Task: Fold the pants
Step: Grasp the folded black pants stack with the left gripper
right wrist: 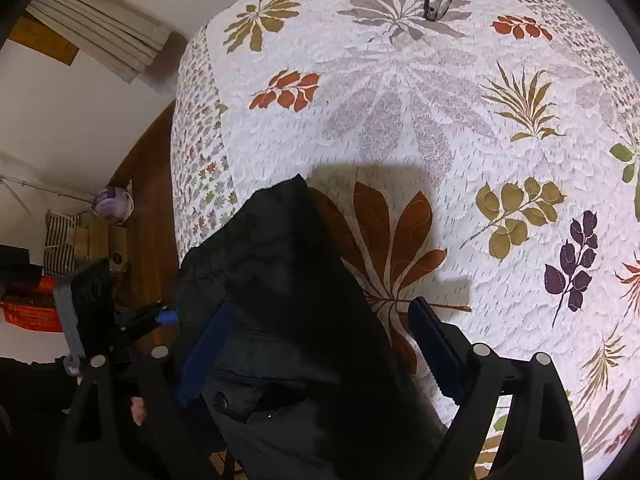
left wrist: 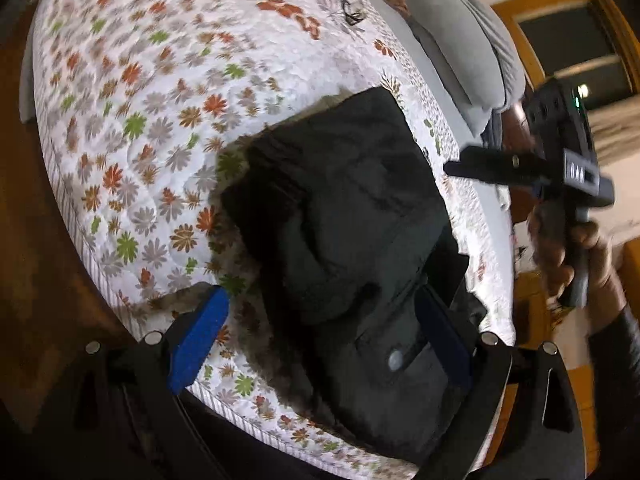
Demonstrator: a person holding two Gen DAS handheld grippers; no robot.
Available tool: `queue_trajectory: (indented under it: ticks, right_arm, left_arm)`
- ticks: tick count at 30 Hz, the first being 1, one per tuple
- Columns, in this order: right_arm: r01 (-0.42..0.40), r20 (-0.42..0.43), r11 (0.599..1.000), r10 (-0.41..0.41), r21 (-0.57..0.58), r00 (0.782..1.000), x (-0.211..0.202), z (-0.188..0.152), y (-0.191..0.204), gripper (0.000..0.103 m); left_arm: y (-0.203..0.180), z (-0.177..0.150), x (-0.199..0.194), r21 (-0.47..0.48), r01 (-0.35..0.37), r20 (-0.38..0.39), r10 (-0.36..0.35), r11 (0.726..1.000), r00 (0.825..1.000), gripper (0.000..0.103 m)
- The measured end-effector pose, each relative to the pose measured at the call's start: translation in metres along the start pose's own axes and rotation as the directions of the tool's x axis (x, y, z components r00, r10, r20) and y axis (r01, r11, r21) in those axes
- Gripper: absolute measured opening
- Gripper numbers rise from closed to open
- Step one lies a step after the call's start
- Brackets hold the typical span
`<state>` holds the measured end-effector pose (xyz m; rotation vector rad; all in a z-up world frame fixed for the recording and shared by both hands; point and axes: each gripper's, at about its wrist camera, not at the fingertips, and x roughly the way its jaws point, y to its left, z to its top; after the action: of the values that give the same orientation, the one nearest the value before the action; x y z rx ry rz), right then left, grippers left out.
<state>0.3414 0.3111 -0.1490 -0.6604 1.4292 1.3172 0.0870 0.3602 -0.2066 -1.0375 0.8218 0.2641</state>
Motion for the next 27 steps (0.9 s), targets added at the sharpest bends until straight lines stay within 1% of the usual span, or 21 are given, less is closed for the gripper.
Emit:
queue_trajectory:
  ticks: [4, 7, 11, 17, 18, 19, 20, 21, 23, 24, 26, 27]
  right_arm:
    - [0.004, -0.009, 1.000, -0.004, -0.008, 1.000, 0.000, 0.006, 0.004, 0.090]
    - [0.003, -0.022, 1.000, -0.003, -0.022, 1.000, 0.002, 0.012, 0.009, 0.090]
    - [-0.003, -0.036, 0.999, 0.002, -0.033, 0.999, 0.006, 0.020, 0.013, 0.090]
    - [-0.030, -0.069, 0.998, 0.026, -0.059, 0.997, 0.016, 0.029, 0.021, 0.090]
    - [-0.029, -0.071, 0.998, 0.024, -0.064, 0.997, 0.017, 0.029, 0.022, 0.090]
    - [-0.027, -0.070, 0.997, 0.022, -0.067, 0.997, 0.017, 0.030, 0.022, 0.090]
    - [-0.028, -0.070, 0.997, 0.023, -0.066, 0.997, 0.018, 0.031, 0.021, 0.090]
    - [-0.029, -0.074, 0.998, 0.024, -0.063, 0.997, 0.018, 0.032, 0.021, 0.090]
    - [-0.030, -0.084, 0.997, 0.024, -0.066, 0.996, 0.018, 0.033, 0.021, 0.090]
    - [-0.028, -0.083, 0.997, 0.022, -0.073, 0.996, 0.017, 0.034, 0.021, 0.090]
    - [-0.030, -0.075, 0.997, 0.025, -0.074, 0.997, 0.015, 0.036, 0.021, 0.090]
    - [-0.032, -0.073, 0.997, 0.027, -0.072, 0.997, 0.015, 0.036, 0.020, 0.090]
  left_arm:
    - [-0.005, -0.001, -0.001, 0.039, -0.032, 0.015, 0.031, 0.999, 0.999, 0.094]
    - [-0.006, 0.000, -0.001, 0.052, -0.036, 0.018, 0.035, 0.998, 0.999, 0.094]
    - [-0.003, 0.005, 0.000, 0.056, -0.038, 0.026, 0.037, 0.998, 0.999, 0.094]
    - [0.003, 0.009, 0.007, 0.036, -0.031, 0.001, 0.031, 0.999, 1.000, 0.094]
    - [0.006, 0.010, 0.008, 0.023, -0.014, -0.011, 0.014, 1.000, 1.000, 0.094]
    - [0.013, 0.012, 0.008, -0.005, 0.028, -0.020, -0.028, 1.000, 0.999, 0.094]
    - [0.024, 0.015, 0.007, -0.067, 0.095, -0.025, -0.097, 0.993, 0.995, 0.094]
    - [0.035, 0.019, 0.008, -0.126, 0.143, -0.022, -0.147, 0.982, 0.989, 0.094]
    - [0.059, 0.024, 0.008, -0.247, 0.243, -0.001, -0.251, 0.938, 0.968, 0.094]
    - [0.065, 0.025, 0.008, -0.278, 0.272, 0.014, -0.279, 0.921, 0.960, 0.094]
    - [0.070, 0.027, 0.008, -0.300, 0.300, 0.027, -0.306, 0.906, 0.952, 0.094]
    - [0.071, 0.028, 0.009, -0.305, 0.320, 0.031, -0.327, 0.897, 0.945, 0.094]
